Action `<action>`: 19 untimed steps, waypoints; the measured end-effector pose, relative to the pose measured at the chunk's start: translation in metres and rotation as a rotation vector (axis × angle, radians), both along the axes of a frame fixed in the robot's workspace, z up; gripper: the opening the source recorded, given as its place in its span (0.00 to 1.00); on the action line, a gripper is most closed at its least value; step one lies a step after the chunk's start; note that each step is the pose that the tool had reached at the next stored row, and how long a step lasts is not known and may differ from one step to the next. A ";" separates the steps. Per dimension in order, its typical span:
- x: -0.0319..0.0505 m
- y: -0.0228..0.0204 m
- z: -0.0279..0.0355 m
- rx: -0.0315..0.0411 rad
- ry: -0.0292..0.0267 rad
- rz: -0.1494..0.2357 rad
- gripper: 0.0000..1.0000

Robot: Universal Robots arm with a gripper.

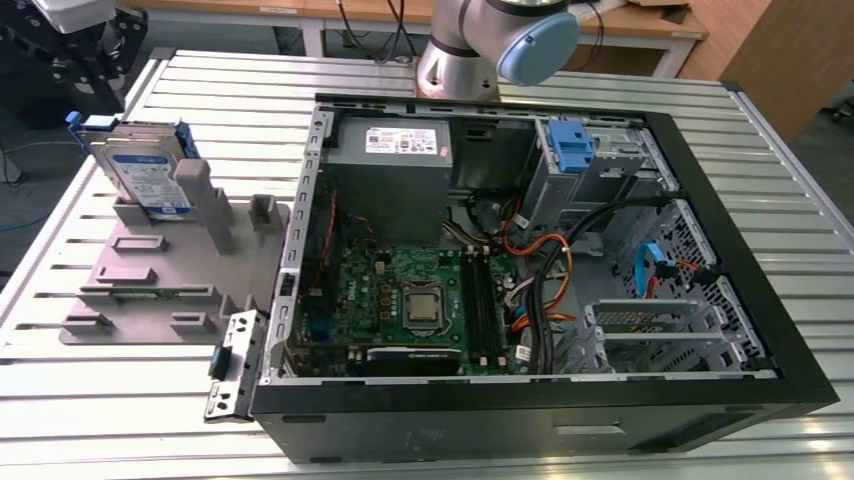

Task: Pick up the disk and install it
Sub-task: 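Pick up the disk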

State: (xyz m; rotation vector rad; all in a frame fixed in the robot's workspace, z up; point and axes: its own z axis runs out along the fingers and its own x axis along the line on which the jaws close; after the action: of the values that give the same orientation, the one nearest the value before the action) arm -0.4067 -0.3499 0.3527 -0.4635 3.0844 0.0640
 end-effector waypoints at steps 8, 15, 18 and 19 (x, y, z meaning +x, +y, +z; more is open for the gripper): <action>0.0000 0.0000 -0.0001 -0.0001 0.0001 0.106 0.11; 0.0000 0.0000 -0.0002 -0.0001 0.0000 0.188 0.11; 0.0000 0.0000 -0.0002 0.0000 0.0000 0.191 0.11; 0.0000 0.0000 -0.0002 -0.0001 0.0000 0.191 0.11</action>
State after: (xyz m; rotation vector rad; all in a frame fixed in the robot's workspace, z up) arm -0.4067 -0.3499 0.3525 -0.7570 3.0299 0.0670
